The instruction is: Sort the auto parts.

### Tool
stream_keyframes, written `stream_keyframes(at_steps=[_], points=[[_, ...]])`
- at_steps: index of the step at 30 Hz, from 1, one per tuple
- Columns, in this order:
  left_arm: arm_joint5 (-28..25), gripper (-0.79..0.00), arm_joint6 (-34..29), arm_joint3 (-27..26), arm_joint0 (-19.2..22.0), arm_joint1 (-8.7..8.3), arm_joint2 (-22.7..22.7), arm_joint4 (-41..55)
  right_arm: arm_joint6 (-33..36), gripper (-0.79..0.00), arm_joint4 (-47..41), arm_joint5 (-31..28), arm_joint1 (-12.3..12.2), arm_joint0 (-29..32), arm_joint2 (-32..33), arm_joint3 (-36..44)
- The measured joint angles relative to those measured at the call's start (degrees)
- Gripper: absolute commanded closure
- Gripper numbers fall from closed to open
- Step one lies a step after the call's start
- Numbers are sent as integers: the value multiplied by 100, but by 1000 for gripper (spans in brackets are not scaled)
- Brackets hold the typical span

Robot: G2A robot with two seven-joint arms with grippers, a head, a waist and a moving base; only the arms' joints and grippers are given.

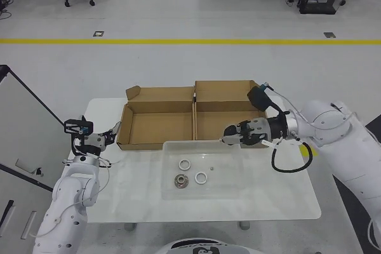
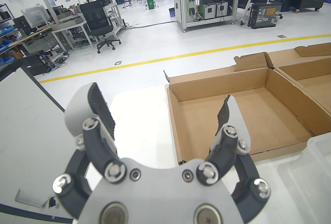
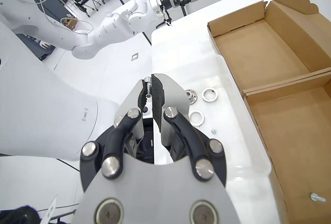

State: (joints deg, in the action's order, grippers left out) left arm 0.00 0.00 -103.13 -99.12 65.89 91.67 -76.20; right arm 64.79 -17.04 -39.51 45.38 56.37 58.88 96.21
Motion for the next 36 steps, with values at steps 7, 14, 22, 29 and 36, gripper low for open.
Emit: stream_keyframes(at_steps=[7, 14, 22, 29, 36], points=[[0, -785, 0, 0, 0, 0, 0, 0, 0, 0, 1, -1, 1, 1, 1, 0], [0, -785, 0, 0, 0, 0, 0, 0, -221, 0, -1787, -88, -3, 286, 294, -353], [0, -785, 0, 0, 0, 0, 0, 0, 181, 0, -3954, 182, 73, 140, 516, -159], [0, -785, 0, 0, 0, 0, 0, 0, 630, 0, -5098, 630, 365, -323, 480, 177], [0, -785, 0, 0, 0, 0, 0, 0, 1184, 0, -6123, 1182, 822, -581, 478, 246]])
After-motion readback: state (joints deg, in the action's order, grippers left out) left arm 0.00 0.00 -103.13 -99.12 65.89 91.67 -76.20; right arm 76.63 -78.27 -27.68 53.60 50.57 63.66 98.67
